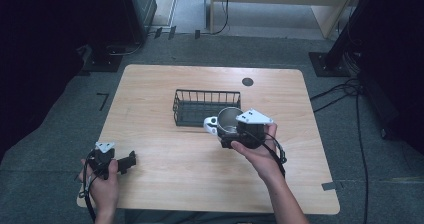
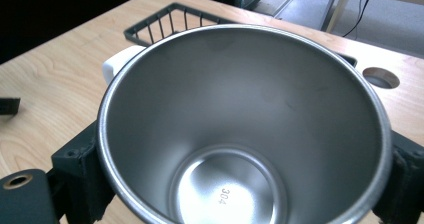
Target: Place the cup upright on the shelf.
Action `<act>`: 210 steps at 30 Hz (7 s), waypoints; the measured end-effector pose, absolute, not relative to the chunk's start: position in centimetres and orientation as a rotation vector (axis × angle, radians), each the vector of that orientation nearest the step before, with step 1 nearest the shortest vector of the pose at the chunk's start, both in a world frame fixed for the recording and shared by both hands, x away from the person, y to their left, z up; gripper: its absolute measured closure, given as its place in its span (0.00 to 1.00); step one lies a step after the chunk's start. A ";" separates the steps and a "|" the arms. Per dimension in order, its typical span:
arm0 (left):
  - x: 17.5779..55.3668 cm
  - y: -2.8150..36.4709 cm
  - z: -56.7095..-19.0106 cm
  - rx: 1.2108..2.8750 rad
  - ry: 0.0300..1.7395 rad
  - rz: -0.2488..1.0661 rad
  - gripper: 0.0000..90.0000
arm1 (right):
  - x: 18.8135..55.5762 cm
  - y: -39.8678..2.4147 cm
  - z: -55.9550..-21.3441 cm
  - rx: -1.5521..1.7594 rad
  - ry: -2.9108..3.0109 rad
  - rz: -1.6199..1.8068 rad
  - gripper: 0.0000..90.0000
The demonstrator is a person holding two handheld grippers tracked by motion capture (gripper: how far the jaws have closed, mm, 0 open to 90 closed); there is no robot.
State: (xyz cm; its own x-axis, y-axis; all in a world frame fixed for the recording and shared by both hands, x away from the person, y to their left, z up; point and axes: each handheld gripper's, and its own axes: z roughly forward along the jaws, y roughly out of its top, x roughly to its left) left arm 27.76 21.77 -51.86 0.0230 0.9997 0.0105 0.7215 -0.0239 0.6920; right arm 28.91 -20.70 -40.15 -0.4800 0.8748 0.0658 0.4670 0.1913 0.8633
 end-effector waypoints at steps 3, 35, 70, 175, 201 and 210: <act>27.8 21.8 -51.9 1.796 1.751 0.715 0.00 | 29.7 -20.8 -39.5 1.254 2.015 1.229 0.08; 27.8 21.7 -51.9 1.794 1.750 0.715 0.00 | 35.8 -20.9 -37.2 1.275 1.936 1.193 0.08; 27.8 21.8 -51.9 1.798 1.750 0.714 0.00 | 40.9 -18.7 -40.6 1.269 1.995 1.120 0.08; 27.7 21.8 -51.9 1.800 1.749 0.714 0.00 | 28.9 -34.0 -44.7 1.528 1.829 1.092 0.00; 27.7 21.6 -51.9 1.805 1.740 0.710 0.00 | 22.4 -38.6 -49.3 1.666 1.773 0.962 0.00; 27.7 21.6 -51.9 1.805 1.740 0.711 0.00 | 21.0 -40.3 -51.0 1.726 1.744 0.920 0.00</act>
State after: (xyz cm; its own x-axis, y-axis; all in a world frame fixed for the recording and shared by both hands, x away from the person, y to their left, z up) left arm 27.71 21.58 -51.88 0.0327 0.9994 0.0105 0.7210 -0.0309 0.6922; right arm 20.98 -40.29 -51.00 -0.0575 0.9933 0.1007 0.6439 -0.0402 0.7641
